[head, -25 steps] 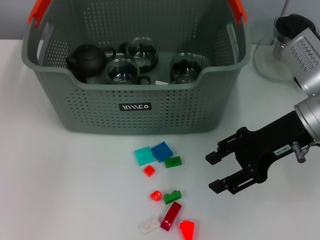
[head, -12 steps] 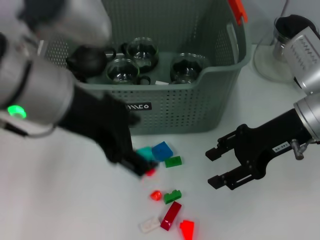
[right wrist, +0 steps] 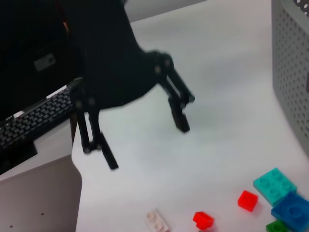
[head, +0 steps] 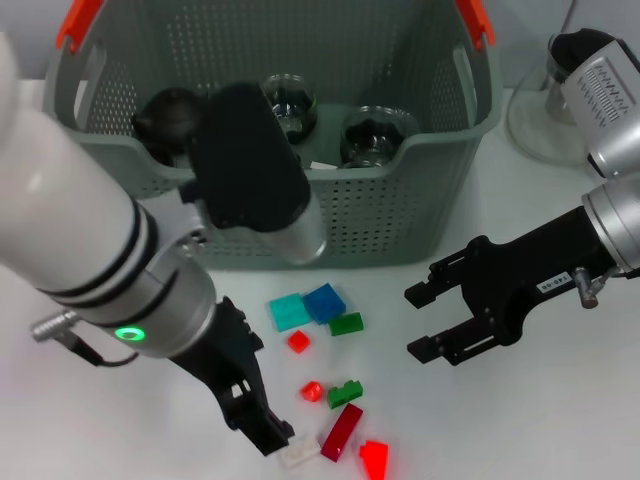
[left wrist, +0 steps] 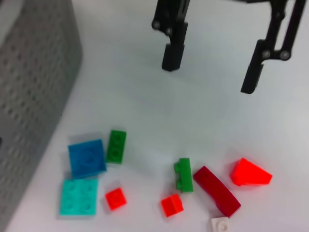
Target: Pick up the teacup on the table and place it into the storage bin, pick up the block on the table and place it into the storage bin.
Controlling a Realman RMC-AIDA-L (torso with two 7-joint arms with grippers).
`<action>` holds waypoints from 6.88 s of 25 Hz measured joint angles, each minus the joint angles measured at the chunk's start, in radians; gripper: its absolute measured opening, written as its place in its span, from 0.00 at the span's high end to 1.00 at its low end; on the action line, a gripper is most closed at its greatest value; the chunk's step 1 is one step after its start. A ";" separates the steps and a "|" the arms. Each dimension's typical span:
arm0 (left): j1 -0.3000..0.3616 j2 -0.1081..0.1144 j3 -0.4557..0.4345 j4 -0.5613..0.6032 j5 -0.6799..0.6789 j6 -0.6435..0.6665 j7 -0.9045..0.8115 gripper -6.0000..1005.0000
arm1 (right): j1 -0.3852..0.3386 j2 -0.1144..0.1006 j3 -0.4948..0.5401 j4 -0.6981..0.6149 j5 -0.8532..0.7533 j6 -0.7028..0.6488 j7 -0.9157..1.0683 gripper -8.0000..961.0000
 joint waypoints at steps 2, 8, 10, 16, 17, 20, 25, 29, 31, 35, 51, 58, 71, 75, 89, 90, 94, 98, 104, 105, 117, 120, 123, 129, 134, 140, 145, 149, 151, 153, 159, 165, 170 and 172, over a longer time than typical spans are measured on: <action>0.001 0.000 0.020 -0.035 0.001 -0.034 -0.013 0.05 | 0.000 0.000 0.000 0.000 0.001 0.004 0.000 0.25; 0.001 0.000 0.079 -0.143 -0.011 -0.131 -0.058 0.05 | 0.000 0.000 0.004 0.000 0.002 0.011 0.000 0.25; 0.000 0.000 0.095 -0.156 -0.012 -0.153 -0.075 0.05 | 0.000 -0.004 0.008 0.000 0.001 0.009 0.000 0.25; -0.008 0.000 0.127 -0.193 -0.014 -0.200 -0.133 0.05 | 0.003 -0.016 0.002 -0.008 -0.006 -0.020 -0.023 0.25; -0.010 0.000 0.134 -0.199 -0.014 -0.202 -0.143 0.05 | 0.004 -0.018 0.002 -0.009 -0.007 -0.028 -0.029 0.25; -0.010 0.000 0.150 -0.204 -0.014 -0.207 -0.166 0.05 | 0.008 -0.029 0.002 -0.009 -0.007 -0.051 -0.038 0.25; -0.010 0.000 0.177 -0.228 -0.016 -0.229 -0.205 0.05 | 0.013 -0.038 0.002 -0.011 -0.014 -0.060 -0.041 0.25; -0.014 0.000 0.207 -0.242 -0.017 -0.245 -0.239 0.05 | 0.018 -0.039 0.002 -0.011 -0.027 -0.050 -0.041 0.25; -0.017 0.000 0.221 -0.244 -0.015 -0.251 -0.252 0.06 | 0.019 -0.039 0.002 -0.011 -0.031 -0.043 -0.041 0.25; -0.019 0.000 0.245 -0.252 -0.009 -0.267 -0.263 0.06 | 0.020 -0.040 0.002 -0.011 -0.032 -0.036 -0.047 0.25; -0.018 0.000 0.305 -0.285 0.089 -0.313 -0.274 0.06 | 0.016 -0.033 0.007 -0.010 -0.032 -0.004 -0.065 0.25; -0.019 0.000 0.329 -0.287 0.116 -0.327 -0.271 0.06 | 0.017 -0.033 0.009 -0.011 -0.030 0.004 -0.066 0.25; -0.019 0.000 0.352 -0.296 0.117 -0.339 -0.271 0.06 | 0.020 -0.032 0.011 -0.011 -0.028 0.010 -0.066 0.25; -0.019 0.000 0.353 -0.302 0.118 -0.345 -0.272 0.07 | 0.020 -0.031 0.011 -0.011 -0.027 0.010 -0.066 0.25; -0.022 0.000 0.363 -0.314 0.121 -0.351 -0.272 0.33 | 0.020 -0.032 0.011 -0.011 -0.026 0.008 -0.061 0.25; -0.023 0.000 0.363 -0.314 0.121 -0.351 -0.272 0.34 | 0.020 -0.032 0.011 -0.011 -0.026 0.008 -0.061 0.25; -0.024 0.000 0.363 -0.310 0.124 -0.353 -0.273 0.42 | 0.020 -0.032 0.011 -0.012 -0.026 0.008 -0.060 0.25; -0.026 0.000 0.362 -0.309 0.124 -0.353 -0.273 0.51 | 0.021 -0.033 0.011 -0.012 -0.026 0.009 -0.059 0.25; -0.030 0.000 0.362 -0.313 0.124 -0.346 -0.271 0.60 | 0.023 -0.034 0.011 -0.012 -0.026 0.010 -0.056 0.25; -0.030 0.000 0.362 -0.312 0.123 -0.345 -0.270 0.61 | 0.023 -0.034 0.011 -0.012 -0.026 0.010 -0.056 0.25; -0.032 0.000 0.365 -0.314 0.116 -0.342 -0.267 0.62 | 0.024 -0.034 0.011 -0.012 -0.026 0.010 -0.055 0.25; -0.032 0.000 0.367 -0.314 0.116 -0.343 -0.268 0.62 | 0.024 -0.034 0.011 -0.012 -0.026 0.010 -0.055 0.25; -0.032 0.000 0.370 -0.316 0.113 -0.343 -0.268 0.65 | 0.024 -0.034 0.011 -0.012 -0.026 0.010 -0.055 0.25; -0.033 0.000 0.370 -0.320 0.111 -0.342 -0.273 0.72 | 0.024 -0.034 0.011 -0.012 -0.026 0.009 -0.055 0.25; -0.033 0.000 0.369 -0.322 0.110 -0.343 -0.282 0.77 | 0.024 -0.034 0.012 -0.012 -0.025 0.006 -0.055 0.25; -0.031 0.000 0.348 -0.289 0.119 -0.314 -0.285 0.80 | 0.021 -0.034 0.012 -0.012 -0.025 0.005 -0.055 0.25; -0.015 0.001 0.245 -0.165 0.117 -0.216 -0.278 0.80 | 0.017 -0.034 0.024 -0.012 -0.024 0.002 -0.061 0.25; 0.023 0.002 0.099 0.005 0.073 -0.167 -0.275 0.79 | 0.014 -0.036 0.025 -0.012 -0.026 0.000 -0.061 0.25; 0.028 0.003 0.007 0.070 0.020 -0.160 -0.275 0.78 | 0.010 -0.037 0.025 -0.011 -0.026 -0.006 -0.061 0.25; 0.020 0.006 -0.103 0.108 -0.058 -0.157 -0.274 0.78 | 0.006 -0.038 0.025 -0.011 -0.026 -0.015 -0.061 0.25; -0.089 0.014 -0.415 0.132 -0.253 -0.125 -0.244 0.77 | 0.006 -0.040 0.024 -0.011 -0.029 -0.039 -0.057 0.25; -0.269 0.065 -0.632 -0.024 -0.253 -0.174 -0.176 0.76 | 0.006 -0.040 0.024 -0.012 -0.029 -0.046 -0.056 0.25; -0.388 0.144 -0.666 -0.313 -0.249 -0.320 -0.153 0.75 | 0.013 -0.040 0.028 -0.012 -0.025 -0.055 -0.053 0.25; -0.423 0.165 -0.667 -0.420 -0.248 -0.383 -0.143 0.75 | 0.015 -0.039 0.032 -0.012 -0.024 -0.058 -0.053 0.25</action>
